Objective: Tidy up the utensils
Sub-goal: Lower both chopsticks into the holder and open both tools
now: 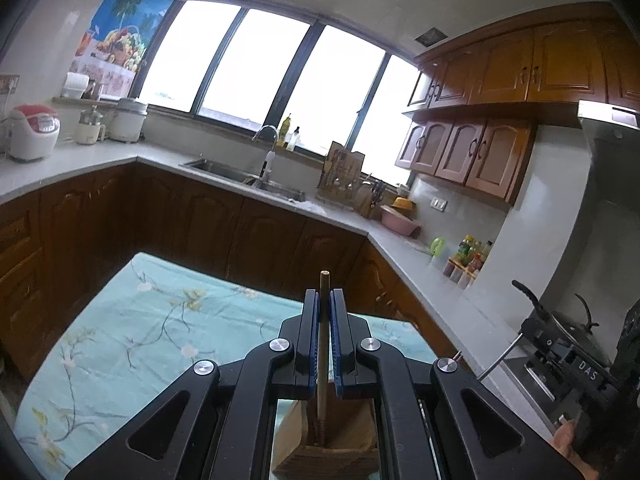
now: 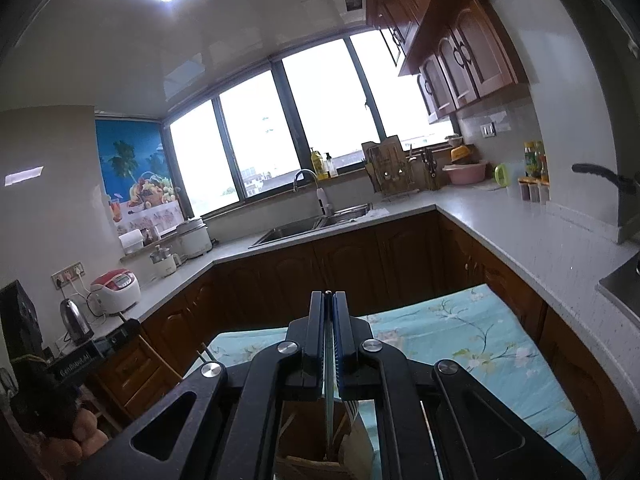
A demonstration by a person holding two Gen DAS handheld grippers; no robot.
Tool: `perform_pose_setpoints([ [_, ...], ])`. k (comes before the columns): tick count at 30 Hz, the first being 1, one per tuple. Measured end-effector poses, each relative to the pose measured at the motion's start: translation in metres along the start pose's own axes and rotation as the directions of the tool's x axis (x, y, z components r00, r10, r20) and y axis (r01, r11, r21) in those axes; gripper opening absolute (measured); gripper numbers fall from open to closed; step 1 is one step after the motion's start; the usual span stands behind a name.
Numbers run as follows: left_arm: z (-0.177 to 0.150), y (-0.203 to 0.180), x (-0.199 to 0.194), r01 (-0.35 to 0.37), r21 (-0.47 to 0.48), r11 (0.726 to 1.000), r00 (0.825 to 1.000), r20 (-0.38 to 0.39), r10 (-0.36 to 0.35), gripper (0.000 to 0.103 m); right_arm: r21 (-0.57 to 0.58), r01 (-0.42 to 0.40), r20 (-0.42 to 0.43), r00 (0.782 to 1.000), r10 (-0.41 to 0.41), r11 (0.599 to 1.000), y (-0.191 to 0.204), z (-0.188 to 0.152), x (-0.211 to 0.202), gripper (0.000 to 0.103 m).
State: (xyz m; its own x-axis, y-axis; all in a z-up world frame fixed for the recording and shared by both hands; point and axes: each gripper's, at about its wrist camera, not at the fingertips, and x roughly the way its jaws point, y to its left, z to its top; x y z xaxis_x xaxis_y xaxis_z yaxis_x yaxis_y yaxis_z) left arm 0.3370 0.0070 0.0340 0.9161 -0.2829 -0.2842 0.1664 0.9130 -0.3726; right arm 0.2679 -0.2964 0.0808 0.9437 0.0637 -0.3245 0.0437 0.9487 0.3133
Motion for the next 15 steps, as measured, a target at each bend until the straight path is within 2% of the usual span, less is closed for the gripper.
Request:
perform_pose_setpoints([
  [15, -0.010, -0.001, 0.022, -0.033, 0.034, 0.999, 0.993, -0.111, 0.036, 0.004, 0.033, 0.006, -0.085, 0.996, -0.003, 0.999, -0.009, -0.033, 0.025, 0.004],
])
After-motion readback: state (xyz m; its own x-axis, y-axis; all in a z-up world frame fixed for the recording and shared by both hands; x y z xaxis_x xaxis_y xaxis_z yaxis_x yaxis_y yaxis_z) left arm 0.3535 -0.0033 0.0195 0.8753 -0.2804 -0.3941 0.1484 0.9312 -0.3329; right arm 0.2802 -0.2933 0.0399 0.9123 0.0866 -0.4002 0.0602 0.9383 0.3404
